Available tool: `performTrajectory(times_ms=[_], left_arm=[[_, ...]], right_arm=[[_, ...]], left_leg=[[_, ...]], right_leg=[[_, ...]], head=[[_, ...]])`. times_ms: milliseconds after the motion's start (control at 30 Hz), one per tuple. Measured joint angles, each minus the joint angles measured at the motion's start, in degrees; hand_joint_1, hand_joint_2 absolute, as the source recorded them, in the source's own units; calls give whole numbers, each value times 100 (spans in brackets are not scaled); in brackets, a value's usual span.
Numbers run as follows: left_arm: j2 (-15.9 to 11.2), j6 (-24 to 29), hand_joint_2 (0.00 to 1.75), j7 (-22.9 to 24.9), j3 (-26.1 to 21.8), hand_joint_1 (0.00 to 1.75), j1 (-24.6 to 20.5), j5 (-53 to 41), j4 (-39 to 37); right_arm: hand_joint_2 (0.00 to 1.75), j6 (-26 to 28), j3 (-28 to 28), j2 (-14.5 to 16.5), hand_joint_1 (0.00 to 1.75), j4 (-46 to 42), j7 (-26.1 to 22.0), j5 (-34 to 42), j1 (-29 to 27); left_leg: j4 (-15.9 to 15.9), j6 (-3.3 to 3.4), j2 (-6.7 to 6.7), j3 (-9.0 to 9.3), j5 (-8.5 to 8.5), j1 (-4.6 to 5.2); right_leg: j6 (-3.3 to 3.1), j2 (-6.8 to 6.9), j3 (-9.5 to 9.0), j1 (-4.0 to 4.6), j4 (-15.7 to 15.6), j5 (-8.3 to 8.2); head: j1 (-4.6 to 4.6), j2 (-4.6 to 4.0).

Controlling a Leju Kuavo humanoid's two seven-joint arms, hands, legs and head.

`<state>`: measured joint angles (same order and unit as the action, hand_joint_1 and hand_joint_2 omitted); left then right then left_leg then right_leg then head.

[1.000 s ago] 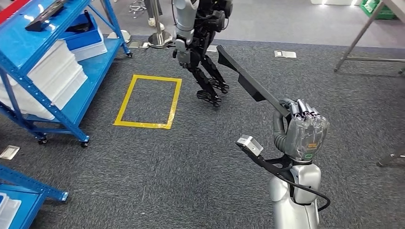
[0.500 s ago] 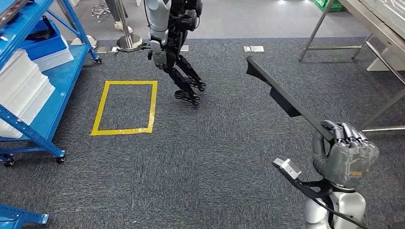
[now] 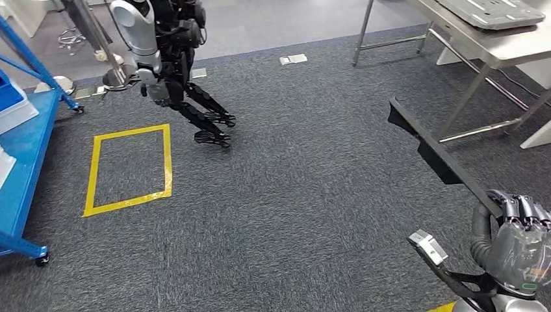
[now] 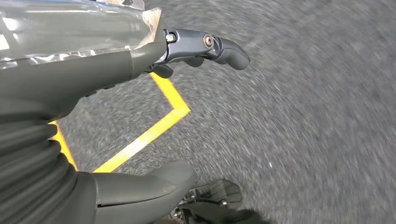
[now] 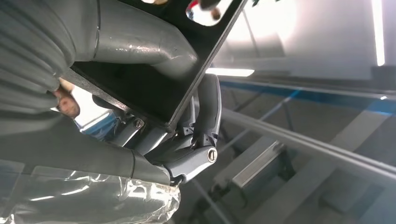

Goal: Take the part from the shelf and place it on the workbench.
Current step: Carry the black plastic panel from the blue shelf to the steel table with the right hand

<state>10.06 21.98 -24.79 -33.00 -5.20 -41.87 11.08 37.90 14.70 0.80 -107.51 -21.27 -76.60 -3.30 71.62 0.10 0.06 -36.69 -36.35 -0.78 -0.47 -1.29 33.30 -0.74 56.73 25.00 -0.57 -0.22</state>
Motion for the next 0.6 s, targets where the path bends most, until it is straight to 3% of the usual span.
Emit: performTrajectory(times_ms=[33,67,133,200,233,300,333,400,433,500,533,567,600], left_arm=[[9,-7,175,5,22,0,-7,-27,0],[18,-11,175,13,42,0,-15,-50,0],[28,-1,175,26,78,0,-51,-81,1],[27,24,175,19,99,0,-101,-78,3],[26,27,175,-9,104,0,-127,-50,7],[33,-12,175,-128,96,0,-180,58,23],[38,-57,175,-200,84,0,-208,114,33],[54,-162,175,-313,57,0,-246,154,44],[60,-212,175,-343,49,0,-255,135,46],[79,-322,175,-361,48,0,-251,56,45],[90,-375,175,-361,51,0,-247,16,45],[102,-421,175,-360,59,0,-244,-21,44],[114,-450,175,-358,73,0,-243,-54,44]], right_arm=[[175,0,-9,-44,175,5,42,-10,18],[175,0,-22,-95,175,17,90,-17,38],[175,0,-77,-230,175,67,201,-25,103],[175,0,-185,-417,175,181,314,-26,229],[175,-2,-256,-523,175,254,371,-33,308],[175,-15,-434,-767,175,410,508,-75,488],[175,-30,-532,-904,175,493,589,-107,585],[175,-72,-724,-1182,175,670,732,-129,824],[175,-99,-821,-1313,175,771,782,-93,946],[175,-203,-1014,-1569,175,995,810,156,1199],[175,-286,-1112,-1692,175,1128,785,365,1338],[175,-384,-1213,-1812,175,1270,743,603,1494],[175,-472,-1312,-1919,175,1413,690,832,1657]], left_leg=[[175,13,-16,-103,-9,1],[121,36,-26,-100,105,3],[-561,114,-158,196,547,12],[-1223,191,-385,502,820,25],[-1366,216,-446,563,849,39],[-1427,253,-349,577,873,67],[-1486,272,-274,593,918,64],[-1619,323,-116,625,1015,50],[-1658,338,-38,628,1045,50],[-1668,354,127,610,1054,59],[-1666,349,212,602,1052,61],[-1662,340,296,598,1047,58],[-1650,323,376,596,1036,51]], right_leg=[[-9,-79,2,18,1,-7],[-14,-159,0,34,3,-11],[-13,-319,-10,50,6,-22],[25,-460,5,55,13,-47],[55,-524,25,42,14,-66],[137,-661,83,25,-11,-118],[164,-617,121,31,0,-124],[171,-323,304,61,256,7],[156,-125,461,52,562,152],[178,31,833,7,1318,439],[226,54,935,-27,1546,496],[298,80,924,-64,1554,466],[383,127,782,-103,1308,353]], head=[[-8,0],[-11,0],[-14,0],[1,0],[0,0],[-18,0],[-22,0],[18,-1],[45,-1],[76,-1],[89,-1],[98,0],[109,0]])
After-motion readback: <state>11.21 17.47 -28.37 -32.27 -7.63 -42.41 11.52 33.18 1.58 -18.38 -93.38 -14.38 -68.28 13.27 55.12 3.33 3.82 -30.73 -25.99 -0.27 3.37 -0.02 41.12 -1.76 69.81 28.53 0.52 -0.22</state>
